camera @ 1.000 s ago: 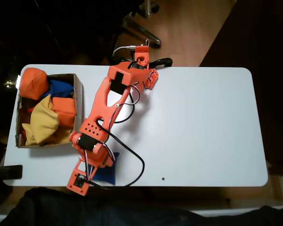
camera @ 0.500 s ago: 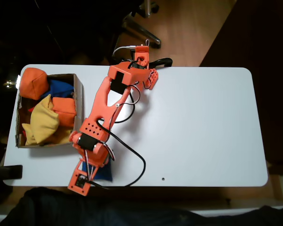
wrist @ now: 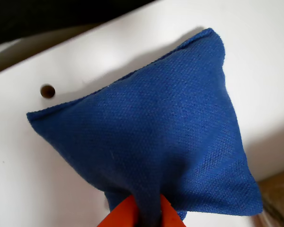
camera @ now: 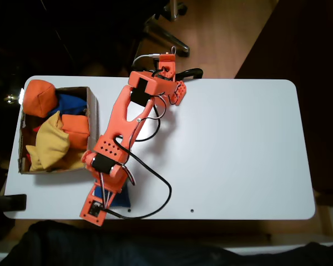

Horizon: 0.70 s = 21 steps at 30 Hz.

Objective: Grasp a bag and put it in the box.

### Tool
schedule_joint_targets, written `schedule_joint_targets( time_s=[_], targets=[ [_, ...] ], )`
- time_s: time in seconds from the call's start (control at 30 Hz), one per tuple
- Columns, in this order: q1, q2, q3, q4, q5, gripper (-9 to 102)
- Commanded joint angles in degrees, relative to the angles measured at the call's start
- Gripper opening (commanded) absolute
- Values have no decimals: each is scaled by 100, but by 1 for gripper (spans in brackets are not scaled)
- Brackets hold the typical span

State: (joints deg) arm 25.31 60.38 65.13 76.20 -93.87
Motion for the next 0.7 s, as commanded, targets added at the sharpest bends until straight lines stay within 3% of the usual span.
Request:
schedule_joint_targets(
  time_s=[0.0,0.67],
  targets=[
    [-88,483,193,-9,88,0],
    [-738,1881,817,334,870,0]
  ],
)
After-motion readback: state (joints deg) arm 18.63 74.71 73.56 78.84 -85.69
